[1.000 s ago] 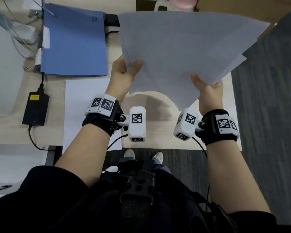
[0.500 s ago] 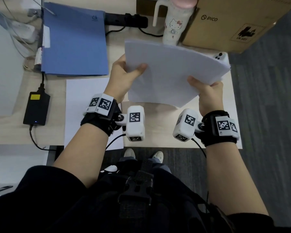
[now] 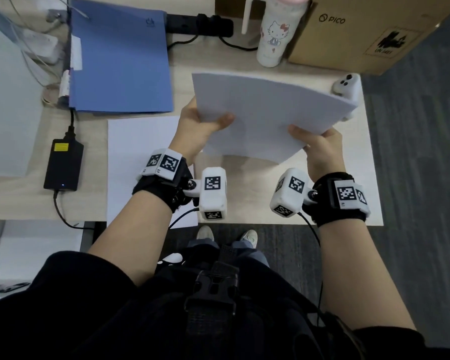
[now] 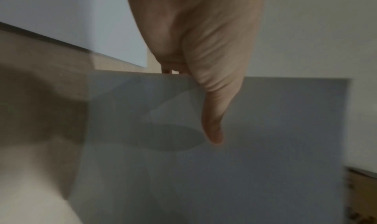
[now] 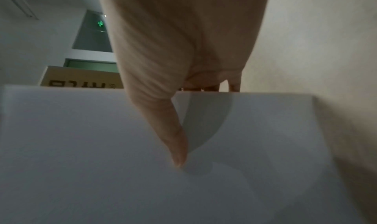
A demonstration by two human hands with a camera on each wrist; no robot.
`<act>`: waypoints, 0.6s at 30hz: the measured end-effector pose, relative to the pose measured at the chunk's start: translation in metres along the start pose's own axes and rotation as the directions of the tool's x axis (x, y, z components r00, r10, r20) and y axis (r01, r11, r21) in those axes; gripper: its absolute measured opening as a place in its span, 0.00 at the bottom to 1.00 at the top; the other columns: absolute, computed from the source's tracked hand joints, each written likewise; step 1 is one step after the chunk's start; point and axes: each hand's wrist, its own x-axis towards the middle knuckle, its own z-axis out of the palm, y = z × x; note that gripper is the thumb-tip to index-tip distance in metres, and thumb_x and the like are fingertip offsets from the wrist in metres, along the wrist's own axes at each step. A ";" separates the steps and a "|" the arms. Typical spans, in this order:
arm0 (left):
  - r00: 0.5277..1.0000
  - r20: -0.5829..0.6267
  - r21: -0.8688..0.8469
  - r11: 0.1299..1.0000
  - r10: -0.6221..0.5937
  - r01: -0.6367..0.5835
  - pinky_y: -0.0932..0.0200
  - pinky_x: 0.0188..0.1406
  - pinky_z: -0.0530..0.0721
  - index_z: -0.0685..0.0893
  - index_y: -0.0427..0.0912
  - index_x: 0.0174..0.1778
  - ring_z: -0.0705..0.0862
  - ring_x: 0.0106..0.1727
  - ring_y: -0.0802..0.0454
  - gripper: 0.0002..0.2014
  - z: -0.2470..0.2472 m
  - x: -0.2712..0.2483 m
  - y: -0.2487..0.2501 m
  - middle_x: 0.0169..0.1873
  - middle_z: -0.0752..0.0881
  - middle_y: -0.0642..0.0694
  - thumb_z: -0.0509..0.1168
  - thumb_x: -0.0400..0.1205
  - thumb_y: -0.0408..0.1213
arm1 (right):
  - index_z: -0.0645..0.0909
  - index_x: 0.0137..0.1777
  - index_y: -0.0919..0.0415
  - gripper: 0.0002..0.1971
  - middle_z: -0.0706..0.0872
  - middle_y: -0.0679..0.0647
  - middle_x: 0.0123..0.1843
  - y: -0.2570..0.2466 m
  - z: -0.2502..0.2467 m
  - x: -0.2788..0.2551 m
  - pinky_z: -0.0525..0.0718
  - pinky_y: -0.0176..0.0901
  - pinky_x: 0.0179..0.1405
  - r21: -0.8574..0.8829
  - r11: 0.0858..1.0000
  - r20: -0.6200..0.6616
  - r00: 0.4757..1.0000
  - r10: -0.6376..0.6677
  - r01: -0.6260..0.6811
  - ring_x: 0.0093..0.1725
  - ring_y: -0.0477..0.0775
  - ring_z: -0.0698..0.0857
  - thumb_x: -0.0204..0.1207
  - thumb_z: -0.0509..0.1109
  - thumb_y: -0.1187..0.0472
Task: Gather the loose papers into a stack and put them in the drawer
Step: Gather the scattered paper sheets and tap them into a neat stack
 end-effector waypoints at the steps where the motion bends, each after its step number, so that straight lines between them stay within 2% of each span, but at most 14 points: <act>1: 0.999 -0.001 0.018 0.999 -0.041 0.041 0.65 0.52 0.83 0.81 0.41 0.58 0.88 0.49 0.60 0.18 -0.001 -0.003 -0.007 0.48 0.88 0.54 0.74 0.73 0.29 | 0.85 0.43 0.59 0.13 0.89 0.51 0.42 0.005 0.000 -0.002 0.82 0.45 0.48 -0.016 1.000 0.007 1.000 0.021 -0.021 0.44 0.52 0.85 0.57 0.77 0.70; 4: 0.994 -0.019 0.039 0.993 -0.107 0.108 0.60 0.55 0.82 0.82 0.36 0.59 0.87 0.48 0.59 0.16 -0.001 -0.012 -0.020 0.49 0.87 0.50 0.72 0.75 0.30 | 0.83 0.45 0.58 0.17 0.86 0.56 0.45 0.012 0.004 -0.007 0.83 0.47 0.49 -0.047 0.999 0.035 0.999 0.014 -0.012 0.46 0.55 0.85 0.56 0.77 0.71; 7: 0.996 -0.039 0.039 0.996 -0.080 0.081 0.70 0.46 0.83 0.84 0.40 0.54 0.88 0.43 0.65 0.12 0.001 -0.011 -0.013 0.44 0.88 0.55 0.72 0.75 0.31 | 0.82 0.44 0.58 0.17 0.86 0.55 0.43 0.008 0.006 -0.007 0.84 0.39 0.43 -0.032 0.998 0.016 0.998 -0.060 0.061 0.43 0.52 0.85 0.57 0.76 0.74; 10: 0.997 -0.046 0.033 0.998 -0.059 0.060 0.74 0.41 0.83 0.85 0.42 0.51 0.88 0.41 0.68 0.10 0.000 -0.008 -0.013 0.40 0.89 0.60 0.73 0.74 0.31 | 0.84 0.40 0.59 0.12 0.90 0.46 0.35 0.010 0.005 -0.006 0.83 0.34 0.39 -0.022 0.999 -0.004 0.999 -0.043 0.043 0.37 0.46 0.86 0.57 0.76 0.73; 12: 0.995 -0.060 0.049 0.996 -0.074 0.077 0.74 0.43 0.83 0.84 0.38 0.55 0.88 0.40 0.68 0.13 0.001 -0.011 -0.022 0.43 0.88 0.55 0.72 0.75 0.32 | 0.86 0.40 0.60 0.11 0.91 0.45 0.34 0.020 0.004 -0.007 0.84 0.33 0.39 -0.044 0.999 0.001 1.000 0.009 -0.008 0.37 0.45 0.87 0.58 0.76 0.72; 14: 0.993 -0.077 0.068 0.993 -0.087 0.092 0.74 0.44 0.83 0.83 0.35 0.57 0.87 0.40 0.69 0.14 0.003 -0.016 -0.031 0.45 0.88 0.52 0.71 0.77 0.33 | 0.86 0.43 0.60 0.10 0.91 0.46 0.37 0.027 0.002 -0.008 0.85 0.33 0.41 -0.055 0.997 0.007 0.999 0.050 -0.049 0.39 0.45 0.88 0.63 0.76 0.73; 18: 0.990 -0.125 0.059 0.996 -0.063 0.071 0.72 0.46 0.83 0.79 0.32 0.62 0.87 0.43 0.68 0.16 0.013 -0.018 -0.031 0.54 0.87 0.43 0.67 0.80 0.34 | 0.86 0.42 0.59 0.08 0.91 0.44 0.37 0.021 -0.003 -0.002 0.85 0.35 0.44 -0.058 0.997 0.017 0.998 0.055 -0.054 0.41 0.45 0.88 0.68 0.75 0.72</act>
